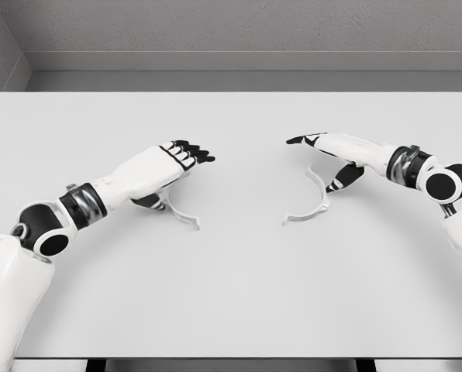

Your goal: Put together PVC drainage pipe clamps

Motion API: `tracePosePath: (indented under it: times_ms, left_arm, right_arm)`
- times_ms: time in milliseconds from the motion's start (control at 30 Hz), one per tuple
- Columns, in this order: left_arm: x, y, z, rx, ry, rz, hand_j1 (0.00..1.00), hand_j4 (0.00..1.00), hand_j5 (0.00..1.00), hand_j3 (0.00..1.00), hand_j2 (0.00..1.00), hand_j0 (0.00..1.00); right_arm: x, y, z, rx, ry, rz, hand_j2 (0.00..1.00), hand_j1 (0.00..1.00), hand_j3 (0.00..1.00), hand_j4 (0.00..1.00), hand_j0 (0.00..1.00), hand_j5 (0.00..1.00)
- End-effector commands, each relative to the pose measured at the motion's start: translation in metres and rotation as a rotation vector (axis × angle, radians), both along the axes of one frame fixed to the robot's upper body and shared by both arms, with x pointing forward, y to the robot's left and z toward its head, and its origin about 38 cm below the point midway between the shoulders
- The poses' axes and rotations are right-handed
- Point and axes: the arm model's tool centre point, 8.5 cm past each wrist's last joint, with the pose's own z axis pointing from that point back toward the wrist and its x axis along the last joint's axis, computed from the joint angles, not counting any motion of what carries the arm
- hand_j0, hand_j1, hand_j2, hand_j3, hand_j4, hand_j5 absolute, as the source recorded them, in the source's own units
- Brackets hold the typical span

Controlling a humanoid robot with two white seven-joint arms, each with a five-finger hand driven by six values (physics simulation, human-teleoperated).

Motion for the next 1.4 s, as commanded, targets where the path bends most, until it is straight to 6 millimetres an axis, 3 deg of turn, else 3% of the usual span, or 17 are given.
tracePosePath:
  times_ms: [0, 467, 733, 867, 1133, 1367]
  left_arm:
    - [0.0, -0.001, 0.001, -0.012, 0.005, -0.002, 1.0, 1.0, 1.0, 1.0, 1.0, 1.0]
    - [0.006, -0.035, 0.005, -0.035, -0.015, -0.036, 1.0, 1.0, 1.0, 1.0, 1.0, 1.0]
    - [0.008, -0.025, 0.005, -0.032, -0.014, -0.014, 1.0, 1.0, 1.0, 1.0, 1.0, 1.0]
    - [0.008, 0.0, 0.004, -0.011, -0.011, 0.03, 1.0, 1.0, 1.0, 1.0, 1.0, 1.0]
    - [0.018, 0.007, 0.001, -0.008, 0.004, 0.055, 1.0, 1.0, 1.0, 1.0, 1.0, 1.0]
    - [0.023, -0.007, -0.002, -0.027, 0.02, 0.042, 1.0, 1.0, 1.0, 1.0, 1.0, 1.0]
  right_arm:
    - [0.0, 0.001, 0.001, 0.006, -0.001, 0.001, 1.0, 1.0, 1.0, 1.0, 1.0, 1.0]
    - [0.002, 0.014, 0.002, 0.029, -0.005, 0.016, 1.0, 1.0, 1.0, 1.0, 1.0, 1.0]
    - [0.002, 0.017, 0.002, 0.033, -0.005, 0.019, 1.0, 1.0, 1.0, 1.0, 1.0, 1.0]
    - [0.002, 0.02, 0.002, 0.04, -0.005, 0.024, 1.0, 1.0, 1.0, 1.0, 1.0, 1.0]
    - [0.003, 0.027, 0.003, 0.052, -0.009, 0.032, 1.0, 1.0, 1.0, 1.0, 1.0, 1.0]
    - [0.004, 0.031, 0.004, 0.058, -0.011, 0.036, 1.0, 1.0, 1.0, 1.0, 1.0, 1.0]
